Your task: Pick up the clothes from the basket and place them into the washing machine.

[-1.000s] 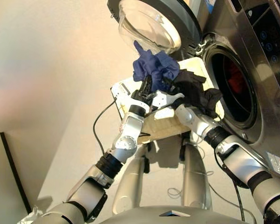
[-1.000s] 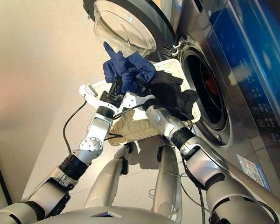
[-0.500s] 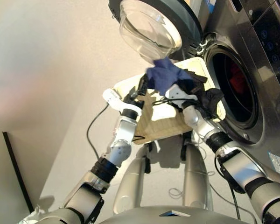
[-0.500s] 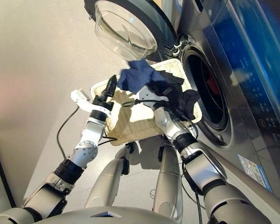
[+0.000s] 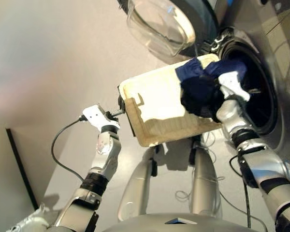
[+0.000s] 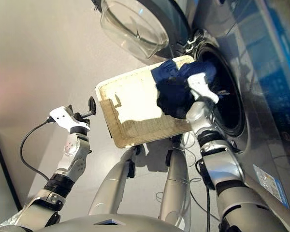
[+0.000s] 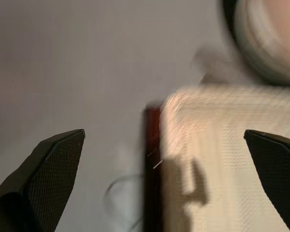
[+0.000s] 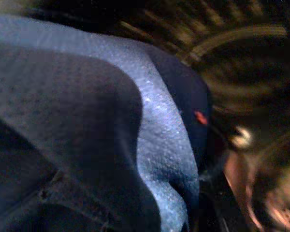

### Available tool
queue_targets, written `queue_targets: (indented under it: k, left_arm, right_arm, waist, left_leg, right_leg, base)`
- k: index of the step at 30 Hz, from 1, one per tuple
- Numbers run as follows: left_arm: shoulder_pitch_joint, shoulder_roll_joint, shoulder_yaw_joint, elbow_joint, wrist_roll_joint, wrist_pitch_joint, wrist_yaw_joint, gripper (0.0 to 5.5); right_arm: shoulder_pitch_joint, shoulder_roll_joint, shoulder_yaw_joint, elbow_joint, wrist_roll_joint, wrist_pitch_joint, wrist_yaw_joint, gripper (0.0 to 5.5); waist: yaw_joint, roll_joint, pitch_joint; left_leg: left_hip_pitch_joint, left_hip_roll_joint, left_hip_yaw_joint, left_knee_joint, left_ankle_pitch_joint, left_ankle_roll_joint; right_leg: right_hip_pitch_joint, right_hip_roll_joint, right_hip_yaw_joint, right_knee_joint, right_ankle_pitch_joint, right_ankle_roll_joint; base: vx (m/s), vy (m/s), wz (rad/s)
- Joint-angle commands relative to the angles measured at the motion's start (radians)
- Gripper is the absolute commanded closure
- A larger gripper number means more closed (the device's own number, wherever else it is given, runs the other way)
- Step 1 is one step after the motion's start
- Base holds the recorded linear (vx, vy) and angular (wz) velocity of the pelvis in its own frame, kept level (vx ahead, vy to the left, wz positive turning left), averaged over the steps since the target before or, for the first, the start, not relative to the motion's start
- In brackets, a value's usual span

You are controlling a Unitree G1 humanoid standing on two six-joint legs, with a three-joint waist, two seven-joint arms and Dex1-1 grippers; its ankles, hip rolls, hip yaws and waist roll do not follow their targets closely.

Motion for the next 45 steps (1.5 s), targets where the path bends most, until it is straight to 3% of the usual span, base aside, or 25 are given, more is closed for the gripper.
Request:
queue_targets:
  k: [1,6,11,15,16,17,20,21,22,23,29,33,45]
  left_arm:
    - [-0.01,0.028,-0.007,0.0,-0.006,-0.028,-0.009,0.0]
    - [0.001,0.024,-0.028,0.006,-0.045,-0.009,-0.006,0.0]
    - [0.017,0.029,-0.051,0.024,-0.07,0.006,-0.003,0.0]
    - [0.019,0.034,-0.059,0.02,-0.077,0.006,0.0,0.0]
    - [0.017,0.03,-0.056,0.025,-0.082,0.003,0.003,0.0]
    - [0.011,0.03,-0.055,0.026,-0.081,-0.001,0.008,0.0]
    - [-0.006,0.045,-0.061,0.023,-0.045,-0.005,0.011,0.0]
    - [-0.01,0.047,-0.062,0.024,-0.04,-0.011,0.013,0.0]
    - [-0.013,0.049,-0.054,0.026,-0.041,-0.015,0.017,0.0]
    - [-0.017,0.05,-0.046,0.033,-0.044,-0.016,0.016,0.0]
    - [-0.049,0.032,0.003,0.087,-0.071,-0.006,-0.031,0.0]
    - [-0.078,0.031,0.014,0.151,-0.061,-0.002,-0.076,0.0]
    - [-0.153,0.009,0.052,0.303,-0.034,-0.014,-0.134,0.0]
  right_arm:
    - [-0.183,-0.13,-0.005,0.048,0.21,-0.014,-0.06,5.5]
    - [-0.322,-0.245,0.004,0.077,0.381,-0.039,-0.106,5.5]
    - [-0.407,-0.345,-0.014,0.048,0.551,-0.125,-0.114,5.5]
    - [-0.454,-0.411,0.003,-0.004,0.597,-0.178,-0.147,5.5]
    - [-0.459,-0.422,0.001,-0.023,0.589,-0.193,-0.165,5.5]
    - [-0.463,-0.436,0.004,-0.048,0.575,-0.197,-0.188,5.5]
    - [-0.45,-0.476,0.031,-0.044,0.516,-0.164,-0.204,5.5]
    - [-0.443,-0.472,0.034,-0.037,0.518,-0.165,-0.181,5.13]
    - [-0.434,-0.461,0.044,-0.019,0.532,-0.155,-0.141,0.41]
    - [-0.42,-0.45,0.065,0.006,0.537,-0.138,-0.083,0.0]
    - [-0.212,-0.237,0.081,-0.102,0.693,-0.237,0.309,0.0]
    - [-0.16,-0.163,0.117,-0.088,0.692,-0.228,0.474,0.0]
    - [-0.056,0.061,0.341,-0.112,0.43,-0.181,0.689,0.0]
  waist:
    - [-0.009,0.039,0.016]
    - [-0.003,0.062,0.03]
    - [-0.015,0.071,0.061]
    - [-0.028,0.074,0.082]
    - [-0.026,0.078,0.078]
    - [-0.035,0.076,0.086]
    - [-0.039,0.071,0.082]
    - [-0.037,0.069,0.08]
    - [-0.035,0.063,0.077]
    - [-0.036,0.055,0.076]
    - [-0.071,0.003,0.09]
    - [-0.073,-0.015,0.095]
    - [-0.047,-0.061,0.092]
  left_leg:
    - [0.012,0.042,-0.028,0.095,-0.11,-0.018]
    - [-0.088,0.027,-0.019,0.156,-0.136,0.0]
    - [-0.223,0.008,-0.017,0.334,-0.19,0.023]
    - [-0.297,0.003,-0.019,0.428,-0.208,0.022]
    - [-0.29,0.005,-0.028,0.435,-0.233,0.019]
    - [-0.304,0.003,-0.021,0.436,-0.21,0.02]
    - [-0.295,-0.002,-0.023,0.431,-0.207,0.016]
    - [-0.292,-0.002,-0.022,0.431,-0.209,0.016]
    - [-0.286,-0.001,-0.019,0.431,-0.211,0.016]
    - [-0.284,0.001,-0.019,0.435,-0.212,0.015]
    - [-0.225,0.021,-0.021,0.393,-0.207,0.007]
    - [-0.169,0.024,-0.027,0.313,-0.188,0.0]
    - [-0.065,0.027,-0.049,0.212,-0.141,-0.018]
  right_leg:
    - [-0.033,-0.039,0.04,-0.111,0.133,0.111]
    - [-0.153,-0.042,0.073,-0.04,0.118,0.109]
    - [-0.289,-0.031,0.112,0.127,0.077,0.102]
    - [-0.353,-0.024,0.131,0.195,0.068,0.099]
    - [-0.354,-0.018,0.138,0.222,0.039,0.109]
    - [-0.361,-0.026,0.136,0.212,0.067,0.101]
    - [-0.346,-0.03,0.128,0.209,0.069,0.101]
    - [-0.339,-0.031,0.126,0.205,0.07,0.101]
    - [-0.332,-0.029,0.123,0.204,0.071,0.1]
    - [-0.324,-0.027,0.119,0.198,0.074,0.1]
    - [-0.223,-0.027,0.085,0.108,0.094,0.094]
    - [-0.164,-0.026,0.068,0.04,0.103,0.094]
    - [-0.051,-0.027,0.024,-0.041,0.12,0.096]
  base:
    - [0.0,0.0,0.0]
    - [0.003,0.011,0.027]
    - [0.0,0.0,0.0]
    - [0.034,-0.003,0.009]
    - [0.0,0.0,0.0]
    - [0.059,-0.008,0.022]
    - [0.042,-0.005,0.009]
    - [0.052,-0.011,0.007]
    - [0.0,0.0,0.0]
    - [0.0,0.0,0.0]
    - [0.012,-0.056,-0.137]
    - [0.007,-0.029,-0.081]
    - [-0.001,-0.009,0.008]
